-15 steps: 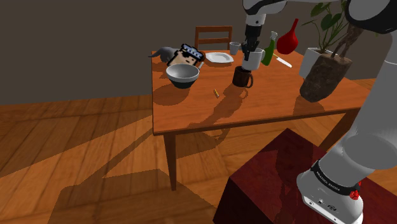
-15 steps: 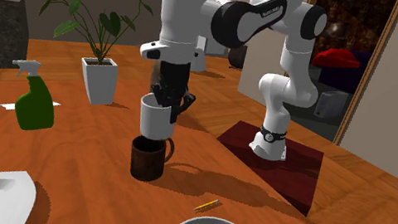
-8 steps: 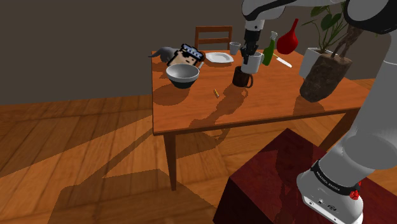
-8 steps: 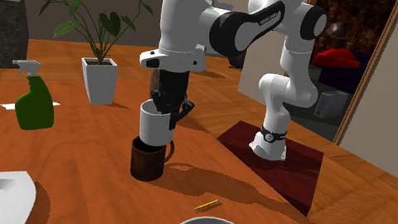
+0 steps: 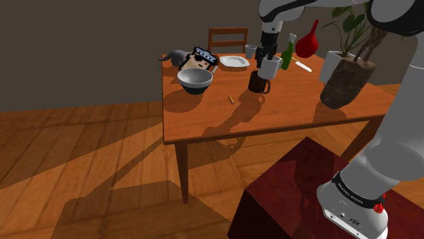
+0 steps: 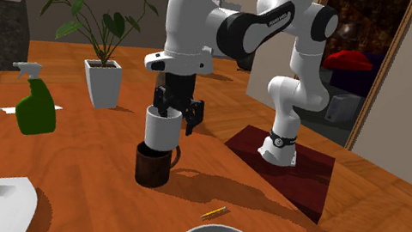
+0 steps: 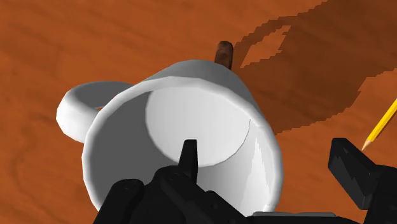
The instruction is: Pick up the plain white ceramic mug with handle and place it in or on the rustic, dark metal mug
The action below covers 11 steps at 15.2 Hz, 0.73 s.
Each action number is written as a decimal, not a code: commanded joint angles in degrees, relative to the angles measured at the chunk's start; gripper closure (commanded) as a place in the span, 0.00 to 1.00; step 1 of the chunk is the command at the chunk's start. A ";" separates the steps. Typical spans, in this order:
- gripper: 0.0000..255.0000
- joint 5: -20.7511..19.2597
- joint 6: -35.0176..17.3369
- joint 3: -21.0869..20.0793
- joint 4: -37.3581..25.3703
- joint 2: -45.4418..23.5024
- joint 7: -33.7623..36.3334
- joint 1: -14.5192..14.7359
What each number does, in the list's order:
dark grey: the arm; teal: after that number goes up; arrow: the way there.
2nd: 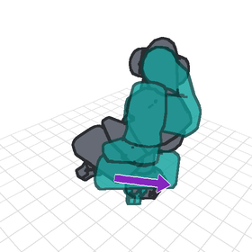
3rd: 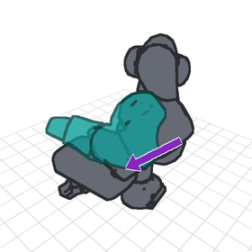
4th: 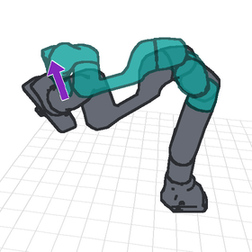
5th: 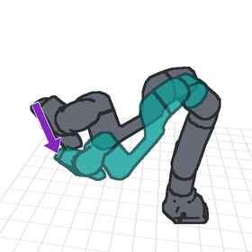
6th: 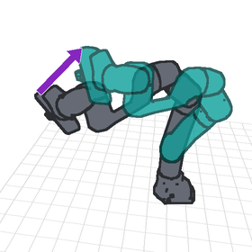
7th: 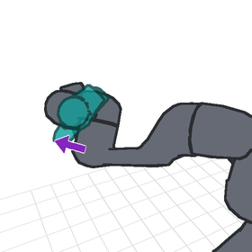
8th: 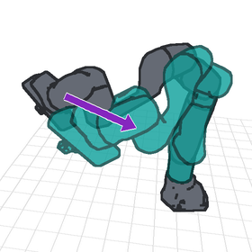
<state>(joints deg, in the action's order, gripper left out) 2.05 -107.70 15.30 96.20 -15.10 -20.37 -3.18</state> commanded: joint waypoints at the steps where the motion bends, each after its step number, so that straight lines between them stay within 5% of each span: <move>1: 0.00 0.00 -0.01 0.00 0.01 0.00 0.00 0.00; 6: 0.00 -0.14 7.19 0.07 -6.88 0.32 0.12 -0.07; 11: 0.00 -0.14 7.19 0.07 -6.88 0.32 0.12 -0.07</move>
<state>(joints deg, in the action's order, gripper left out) 1.92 -100.57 15.37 89.34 -14.80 -20.26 -3.25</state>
